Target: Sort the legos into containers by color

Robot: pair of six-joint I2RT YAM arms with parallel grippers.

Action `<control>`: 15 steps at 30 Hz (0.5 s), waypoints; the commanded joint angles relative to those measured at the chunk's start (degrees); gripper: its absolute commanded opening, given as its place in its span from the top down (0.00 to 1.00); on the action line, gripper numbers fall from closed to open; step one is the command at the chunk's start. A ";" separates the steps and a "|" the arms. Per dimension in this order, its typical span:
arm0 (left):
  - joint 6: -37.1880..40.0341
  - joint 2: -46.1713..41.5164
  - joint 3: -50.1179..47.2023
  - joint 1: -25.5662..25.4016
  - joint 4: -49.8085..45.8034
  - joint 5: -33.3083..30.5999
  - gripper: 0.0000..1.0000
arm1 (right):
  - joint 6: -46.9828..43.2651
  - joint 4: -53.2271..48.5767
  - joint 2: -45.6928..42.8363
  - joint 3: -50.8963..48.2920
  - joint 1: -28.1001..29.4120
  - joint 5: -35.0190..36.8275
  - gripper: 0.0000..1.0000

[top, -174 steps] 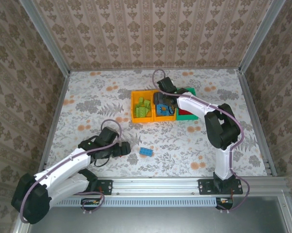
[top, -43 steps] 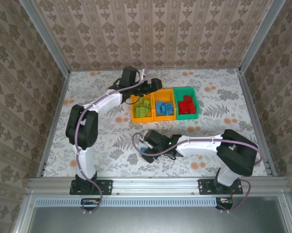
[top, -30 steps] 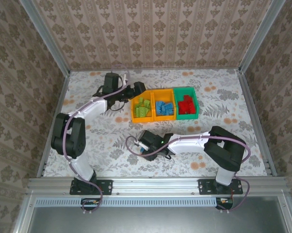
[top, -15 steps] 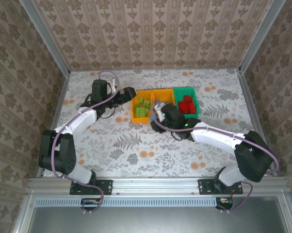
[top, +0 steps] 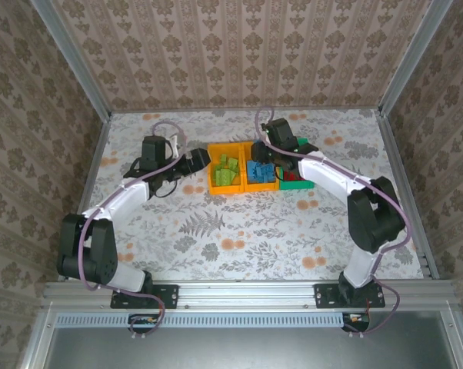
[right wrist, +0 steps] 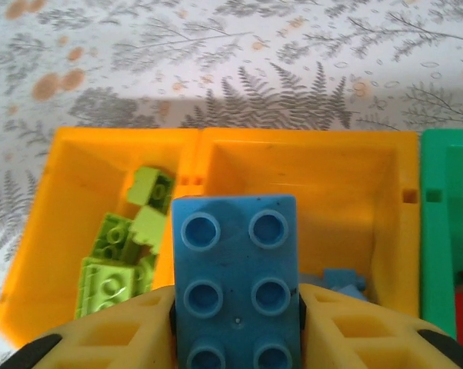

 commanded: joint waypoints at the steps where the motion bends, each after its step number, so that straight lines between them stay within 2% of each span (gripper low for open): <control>1: 1.91 -2.32 -1.44 1.18 -1.25 -0.58 0.00 | 2.77 -5.18 3.98 3.39 -1.36 -0.79 0.56; 5: 1.87 -3.00 -2.51 1.98 -1.34 -0.48 0.00 | 2.72 -5.73 6.54 5.07 -2.05 0.15 0.51; 10: 1.78 -3.71 -3.60 2.46 -1.59 -0.49 0.00 | 1.69 -7.50 7.98 7.27 -2.23 -0.29 0.38; 12: 1.86 -4.31 -4.12 2.74 -1.75 -0.56 0.00 | 1.44 -7.63 7.04 7.09 -2.18 -0.47 0.34; 15: 2.62 -5.86 -5.09 2.96 -2.84 -1.85 0.00 | 1.12 -5.19 2.96 3.80 -1.85 -0.13 0.23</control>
